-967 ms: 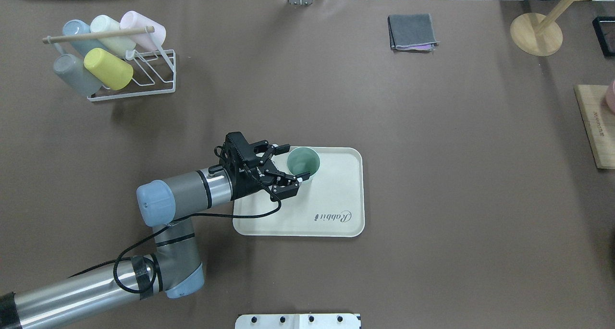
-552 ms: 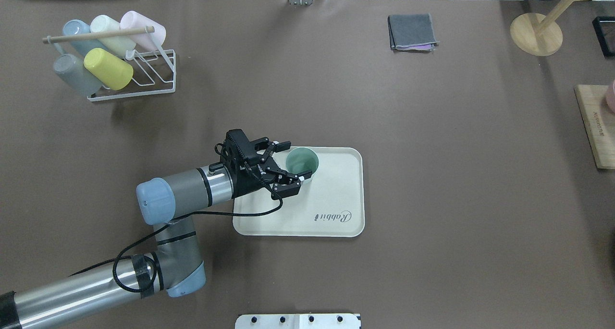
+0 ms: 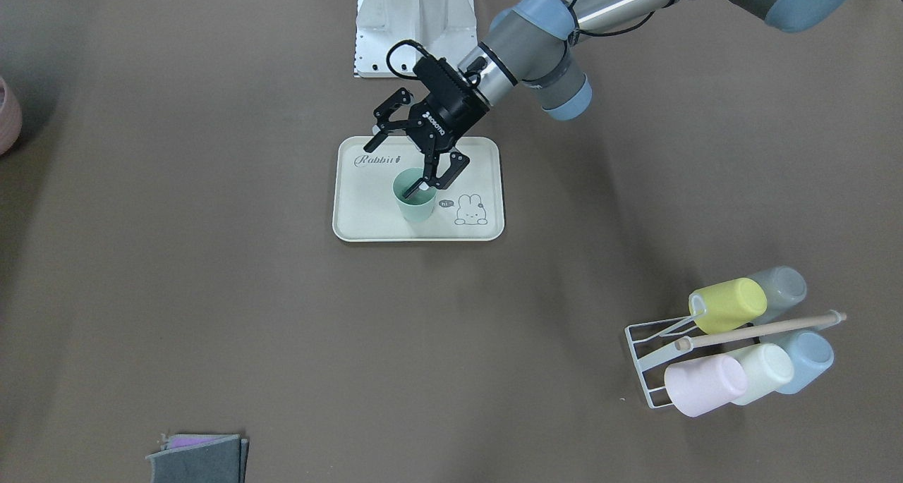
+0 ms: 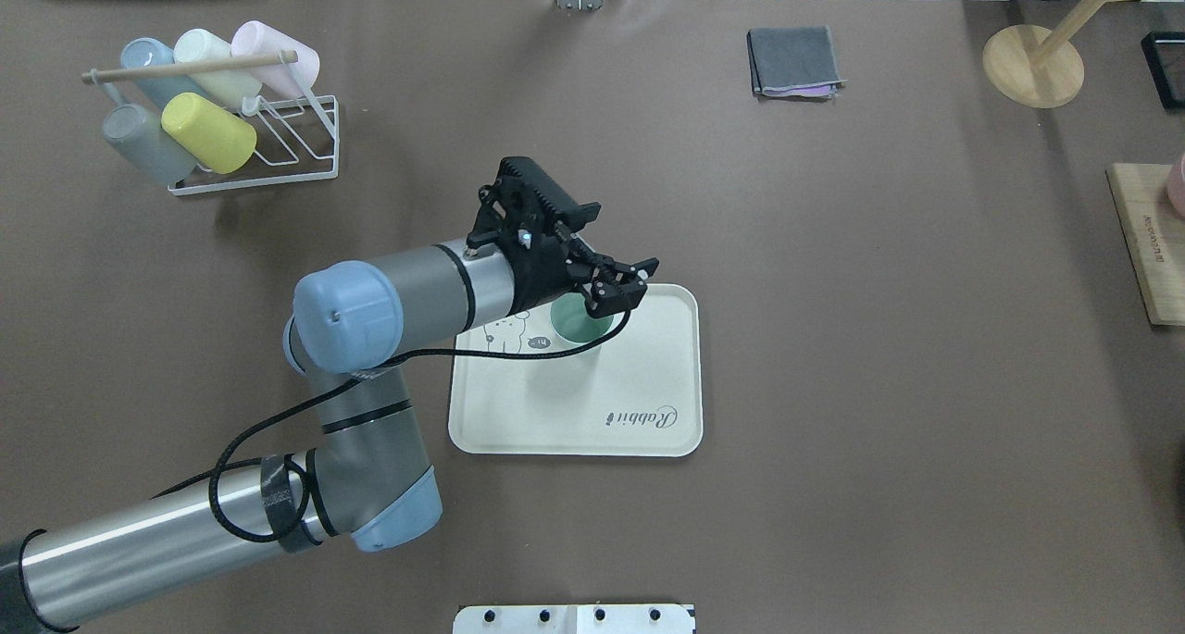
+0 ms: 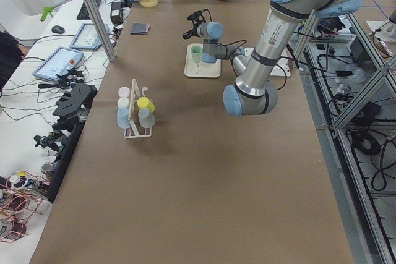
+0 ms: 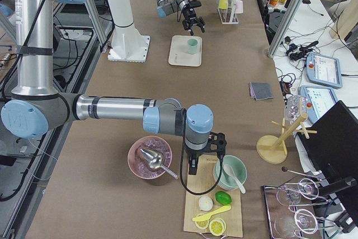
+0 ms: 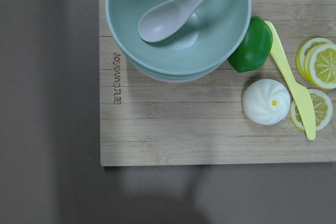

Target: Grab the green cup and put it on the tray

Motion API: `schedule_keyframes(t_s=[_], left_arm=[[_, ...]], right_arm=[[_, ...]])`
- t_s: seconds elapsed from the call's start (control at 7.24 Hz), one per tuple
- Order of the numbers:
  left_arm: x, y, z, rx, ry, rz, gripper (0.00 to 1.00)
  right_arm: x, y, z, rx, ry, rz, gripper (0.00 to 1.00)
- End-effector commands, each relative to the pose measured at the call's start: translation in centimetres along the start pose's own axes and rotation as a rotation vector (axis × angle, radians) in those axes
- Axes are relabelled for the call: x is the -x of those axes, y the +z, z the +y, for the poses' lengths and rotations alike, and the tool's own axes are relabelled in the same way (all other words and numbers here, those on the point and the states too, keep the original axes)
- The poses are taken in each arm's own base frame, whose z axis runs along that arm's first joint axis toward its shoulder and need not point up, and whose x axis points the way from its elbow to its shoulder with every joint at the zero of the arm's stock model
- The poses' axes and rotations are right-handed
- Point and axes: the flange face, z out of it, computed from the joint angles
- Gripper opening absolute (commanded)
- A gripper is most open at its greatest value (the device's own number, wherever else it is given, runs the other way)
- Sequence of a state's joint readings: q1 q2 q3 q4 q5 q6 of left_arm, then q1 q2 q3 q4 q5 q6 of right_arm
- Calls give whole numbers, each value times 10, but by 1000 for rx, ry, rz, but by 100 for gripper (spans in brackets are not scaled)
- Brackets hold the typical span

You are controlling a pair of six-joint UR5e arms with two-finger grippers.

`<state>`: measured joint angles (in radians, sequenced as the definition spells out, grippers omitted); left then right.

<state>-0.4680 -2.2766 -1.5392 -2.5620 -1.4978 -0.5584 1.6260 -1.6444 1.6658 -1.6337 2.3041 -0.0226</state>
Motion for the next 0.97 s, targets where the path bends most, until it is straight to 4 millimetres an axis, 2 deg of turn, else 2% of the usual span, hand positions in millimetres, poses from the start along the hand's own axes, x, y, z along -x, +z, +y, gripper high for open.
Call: schedule_keyframes(t_s=[0.0, 0.14, 0.41, 0.55, 0.69, 0.83], left_arm=[[51, 10, -73, 152, 13, -236, 98], [98, 1, -92, 180, 0, -341, 98], [211, -40, -136, 225, -22, -561, 98], [273, -71, -151, 353, -94, -585, 98], [317, -109, -168, 434, -197, -564, 98], [372, -148, -130, 512, -292, -542, 98]], right_arm=[[0, 0, 0, 0, 0, 0, 100], [0, 0, 0, 0, 0, 0, 100], [0, 0, 0, 0, 1, 0, 100], [0, 1, 0, 1, 2, -2, 100], [0, 0, -1, 0, 1, -2, 100], [1, 0, -1, 1, 0, -1, 100]])
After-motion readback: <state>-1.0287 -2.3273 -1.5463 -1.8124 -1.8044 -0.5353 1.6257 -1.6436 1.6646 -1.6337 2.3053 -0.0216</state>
